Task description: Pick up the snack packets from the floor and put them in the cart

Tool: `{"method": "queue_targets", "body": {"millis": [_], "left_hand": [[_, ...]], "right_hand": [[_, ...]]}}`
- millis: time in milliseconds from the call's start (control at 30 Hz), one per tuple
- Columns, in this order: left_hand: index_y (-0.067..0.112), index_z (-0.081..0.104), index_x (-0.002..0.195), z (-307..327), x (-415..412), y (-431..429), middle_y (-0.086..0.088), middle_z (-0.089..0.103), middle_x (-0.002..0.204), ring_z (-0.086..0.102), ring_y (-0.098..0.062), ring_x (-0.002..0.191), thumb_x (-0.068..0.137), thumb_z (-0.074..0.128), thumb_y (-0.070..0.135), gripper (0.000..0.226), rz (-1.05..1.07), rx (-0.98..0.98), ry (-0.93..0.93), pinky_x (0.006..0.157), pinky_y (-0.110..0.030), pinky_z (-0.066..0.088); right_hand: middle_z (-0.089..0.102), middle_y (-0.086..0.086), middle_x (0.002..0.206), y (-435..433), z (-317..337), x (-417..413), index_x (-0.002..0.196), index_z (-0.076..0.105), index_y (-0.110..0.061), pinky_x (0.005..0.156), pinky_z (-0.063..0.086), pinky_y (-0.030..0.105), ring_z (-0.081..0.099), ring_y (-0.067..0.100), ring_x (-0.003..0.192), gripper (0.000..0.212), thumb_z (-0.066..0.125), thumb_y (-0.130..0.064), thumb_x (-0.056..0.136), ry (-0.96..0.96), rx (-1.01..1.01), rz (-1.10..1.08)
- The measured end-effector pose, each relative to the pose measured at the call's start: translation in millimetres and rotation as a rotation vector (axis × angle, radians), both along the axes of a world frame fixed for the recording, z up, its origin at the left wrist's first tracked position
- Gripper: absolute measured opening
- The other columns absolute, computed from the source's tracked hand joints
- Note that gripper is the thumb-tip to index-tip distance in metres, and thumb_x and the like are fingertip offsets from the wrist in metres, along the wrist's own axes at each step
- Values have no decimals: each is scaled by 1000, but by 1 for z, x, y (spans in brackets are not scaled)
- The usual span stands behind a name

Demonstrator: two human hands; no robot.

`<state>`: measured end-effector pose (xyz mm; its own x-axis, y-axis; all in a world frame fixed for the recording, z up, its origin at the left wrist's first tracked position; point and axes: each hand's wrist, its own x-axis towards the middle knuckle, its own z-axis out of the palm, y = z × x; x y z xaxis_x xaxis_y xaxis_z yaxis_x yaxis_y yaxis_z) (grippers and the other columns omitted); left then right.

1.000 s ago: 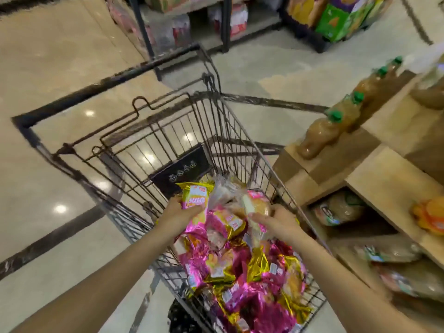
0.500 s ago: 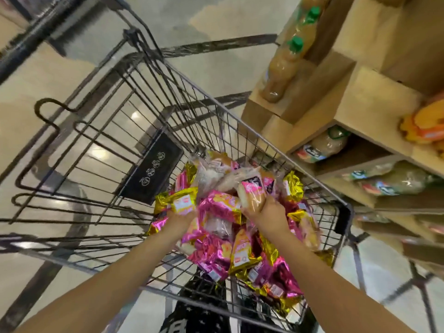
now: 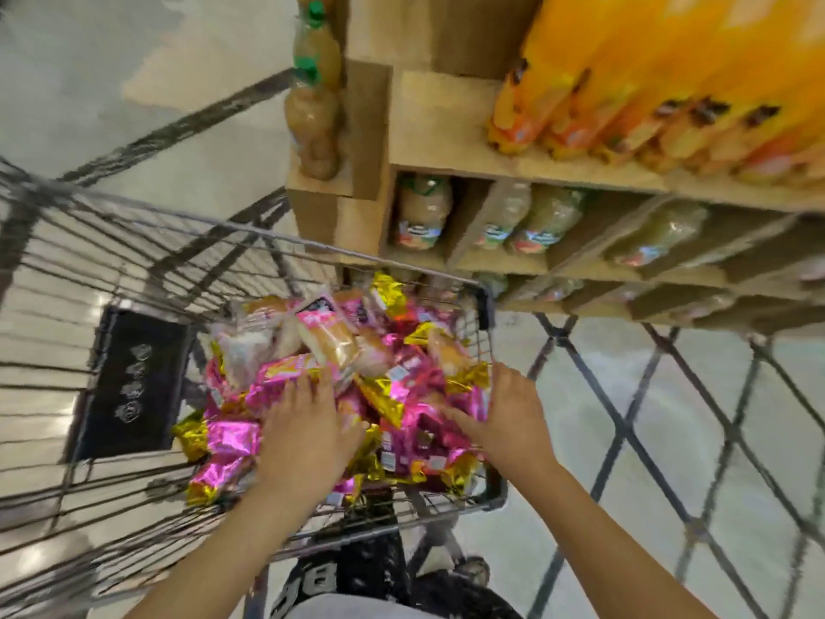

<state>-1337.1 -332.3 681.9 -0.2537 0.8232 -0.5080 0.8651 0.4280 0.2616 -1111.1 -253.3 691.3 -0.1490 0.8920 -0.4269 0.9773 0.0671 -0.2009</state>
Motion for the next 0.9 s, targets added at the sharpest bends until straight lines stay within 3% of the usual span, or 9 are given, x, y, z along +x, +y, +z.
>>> {"method": "queue_targets", "body": {"millis": [100,233,433,500,600,733,900], "left_hand": [[17,9,156,13,43,7,-17,23,159,20,-33,147,90,40,67,88,-172,6,61,115,-47,29],[15,11,156,33,109,8,-20,22,158,24,-35,145,90,36,70,89,-374,14,180,116,-45,29],[16,10,156,51,235,-18,-17,28,156,31,-32,142,91,37,68,87,-604,12,188,111,-39,35],[15,17,155,54,280,-32,-20,34,152,36,-35,139,90,44,68,88,-701,-17,227,107,-40,39],[10,41,147,58,343,-49,-26,53,137,53,-41,124,76,65,68,95,-816,21,251,95,-48,51],[20,1,157,59,419,-73,-16,18,160,20,-32,147,89,35,73,93,-930,20,247,117,-43,25],[20,-2,156,72,493,-96,-16,14,161,19,-32,148,90,33,73,91,-1132,90,284,117,-42,28]], "right_hand": [[40,11,144,-22,6,53,149,24,-5,110,29,34,35,28,134,94,52,-68,85,-36,-9,-38],[42,9,144,-61,13,128,149,26,-6,108,35,34,39,27,131,92,51,-69,86,-25,17,-118],[37,6,149,-139,26,254,152,20,-9,110,30,30,35,23,135,94,49,-70,86,23,58,-404],[36,5,149,-170,30,294,152,19,-9,110,30,30,34,23,136,94,48,-70,86,15,64,-474],[40,5,145,-214,32,351,150,23,-10,108,33,31,37,24,132,93,47,-72,85,-12,69,-575],[38,7,147,-272,34,417,151,20,-8,111,32,32,34,25,135,98,48,-73,84,-1,66,-747],[39,7,148,-326,38,470,151,22,-8,110,33,30,37,23,136,98,50,-73,83,12,122,-925]]}}
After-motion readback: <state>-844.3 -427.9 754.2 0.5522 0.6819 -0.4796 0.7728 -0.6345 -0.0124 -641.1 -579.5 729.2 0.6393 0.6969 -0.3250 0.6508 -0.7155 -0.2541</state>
